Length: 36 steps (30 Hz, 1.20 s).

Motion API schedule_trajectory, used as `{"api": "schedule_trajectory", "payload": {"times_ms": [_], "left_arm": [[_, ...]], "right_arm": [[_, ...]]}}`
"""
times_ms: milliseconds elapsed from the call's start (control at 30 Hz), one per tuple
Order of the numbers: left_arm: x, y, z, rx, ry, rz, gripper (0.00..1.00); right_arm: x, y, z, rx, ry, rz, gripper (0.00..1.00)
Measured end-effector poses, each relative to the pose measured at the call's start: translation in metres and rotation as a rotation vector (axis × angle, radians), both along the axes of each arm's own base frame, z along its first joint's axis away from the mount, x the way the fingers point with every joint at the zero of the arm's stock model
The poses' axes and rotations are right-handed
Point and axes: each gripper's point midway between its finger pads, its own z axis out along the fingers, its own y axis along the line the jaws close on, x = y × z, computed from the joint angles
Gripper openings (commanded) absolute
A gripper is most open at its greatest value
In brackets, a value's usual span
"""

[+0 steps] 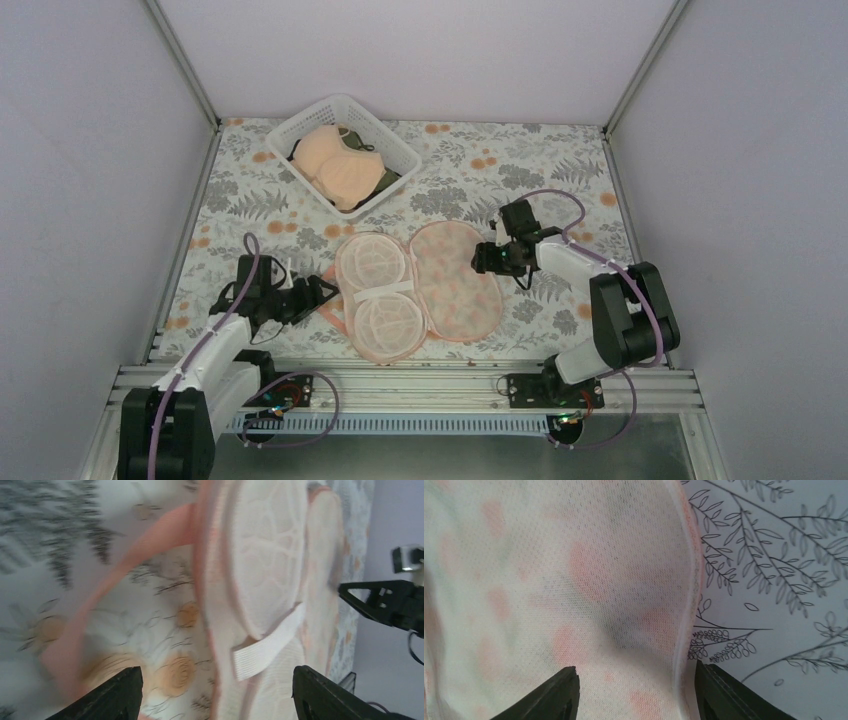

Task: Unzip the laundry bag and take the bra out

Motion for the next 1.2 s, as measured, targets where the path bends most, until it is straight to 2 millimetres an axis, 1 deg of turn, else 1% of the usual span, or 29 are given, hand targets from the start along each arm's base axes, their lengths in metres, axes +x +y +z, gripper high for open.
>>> {"api": "schedule_trajectory", "payload": {"times_ms": [67,133,200,267,300,333,400,467,500,567,633,767,800,867,900,933,1033,1100,1133,1200], "left_arm": [[0.005,-0.008,0.006,-0.017,-0.034,-0.022,0.72],[0.007,-0.016,0.006,-0.035,-0.042,-0.047,0.68],[0.005,-0.022,0.0,-0.044,-0.022,-0.067,0.63],[0.003,-0.026,-0.008,-0.048,0.008,-0.08,0.57],[0.002,-0.028,-0.011,-0.048,0.016,-0.088,0.52],[0.001,-0.03,-0.013,-0.05,0.022,-0.092,0.42],[0.001,-0.032,-0.016,-0.053,0.026,-0.097,0.25],[0.002,-0.032,-0.018,-0.052,0.023,-0.094,0.08],[0.003,-0.032,-0.018,-0.052,0.019,-0.092,0.03],[0.005,-0.033,-0.017,-0.052,0.006,-0.091,0.02],[0.006,-0.034,-0.016,-0.053,-0.008,-0.098,0.02],[0.007,-0.041,-0.014,-0.063,-0.028,-0.121,0.02],[0.007,-0.043,-0.013,-0.066,-0.03,-0.128,0.02],[0.007,-0.047,-0.013,-0.074,-0.033,-0.143,0.02],[0.006,-0.05,-0.013,-0.078,-0.032,-0.15,0.02],[0.006,-0.052,-0.013,-0.082,-0.034,-0.157,0.02],[0.008,-0.057,-0.012,-0.091,-0.048,-0.171,0.02],[0.009,-0.06,-0.01,-0.1,-0.057,-0.178,0.02],[0.009,-0.061,-0.01,-0.105,-0.059,-0.181,0.02],[0.01,-0.063,-0.009,-0.109,-0.063,-0.186,0.02]], "right_arm": [[0.0,0.002,-0.004,0.007,0.011,0.002,0.54],[0.001,0.003,-0.005,0.011,0.005,0.005,0.48],[0.003,0.004,-0.006,0.017,0.001,0.009,0.37],[0.005,0.006,-0.007,0.021,-0.005,0.018,0.23],[0.006,0.007,-0.008,0.024,-0.006,0.018,0.17],[0.007,0.007,-0.009,0.028,-0.004,0.018,0.11],[0.006,0.007,-0.01,0.024,-0.002,0.024,0.05],[0.003,0.006,-0.011,0.018,0.012,0.025,0.04],[0.002,0.005,-0.01,0.015,0.014,0.028,0.04],[0.002,0.005,-0.004,0.012,0.019,0.031,0.04],[0.007,0.007,0.009,0.016,0.003,0.033,0.04],[0.017,0.021,0.05,0.033,-0.063,0.061,0.04],[0.019,0.029,0.066,0.04,-0.09,0.081,0.04],[0.019,0.044,0.09,0.059,-0.128,0.116,0.04],[0.018,0.056,0.106,0.077,-0.155,0.141,0.04],[0.016,0.066,0.118,0.096,-0.174,0.16,0.04],[0.001,0.101,0.154,0.162,-0.219,0.219,0.04],[-0.013,0.123,0.166,0.201,-0.226,0.256,0.04],[-0.021,0.135,0.169,0.221,-0.223,0.276,0.04],[-0.043,0.165,0.168,0.259,-0.197,0.328,0.04]]}}
